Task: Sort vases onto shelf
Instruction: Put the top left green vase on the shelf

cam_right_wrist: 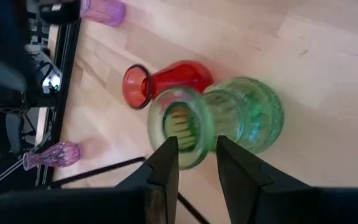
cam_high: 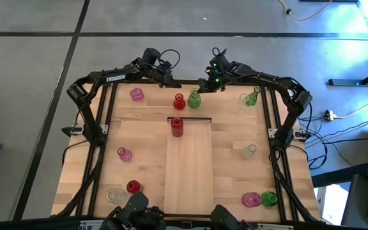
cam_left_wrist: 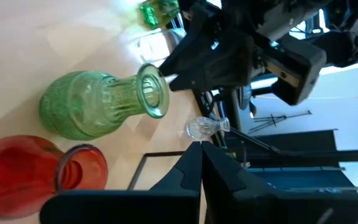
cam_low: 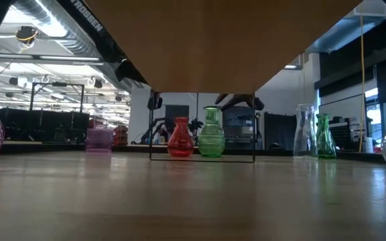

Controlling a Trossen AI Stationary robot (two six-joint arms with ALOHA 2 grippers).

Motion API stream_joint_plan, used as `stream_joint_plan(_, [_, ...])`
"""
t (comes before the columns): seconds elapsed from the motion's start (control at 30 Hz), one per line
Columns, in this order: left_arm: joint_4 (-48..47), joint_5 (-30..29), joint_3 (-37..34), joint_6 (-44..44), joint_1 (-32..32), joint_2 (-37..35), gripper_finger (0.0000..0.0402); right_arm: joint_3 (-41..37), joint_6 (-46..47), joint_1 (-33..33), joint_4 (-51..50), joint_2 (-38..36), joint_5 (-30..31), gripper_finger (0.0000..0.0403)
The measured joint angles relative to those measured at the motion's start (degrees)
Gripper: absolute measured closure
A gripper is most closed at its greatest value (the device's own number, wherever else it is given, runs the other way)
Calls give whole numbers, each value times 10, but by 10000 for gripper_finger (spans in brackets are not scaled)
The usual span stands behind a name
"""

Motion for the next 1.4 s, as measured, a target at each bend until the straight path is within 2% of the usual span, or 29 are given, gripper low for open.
stream_joint_plan(0.13, [0,4,0,0,-1,0,401,0,28,10,4,17,0,311])
stream_joint_plan(0.33, [0,9,0,0,-7,0,401,0,54,31,25,22,42,311])
stream_joint_plan(0.5, [1,14,0,0,-7,0,402,0,57,30,24,22,49,314])
stream_joint_plan(0.77, [2,17,0,0,-7,0,401,1,45,36,22,22,50,390])
stream_joint_plan(0.97, [2,38,0,0,-7,0,402,1,42,36,20,23,47,397])
stream_joint_plan(1.17, [2,47,0,0,-7,0,402,24,28,37,-26,24,59,400])
stream_joint_plan(1.4, [-1,48,-1,9,1,-11,402,93,-34,36,-158,25,103,401])
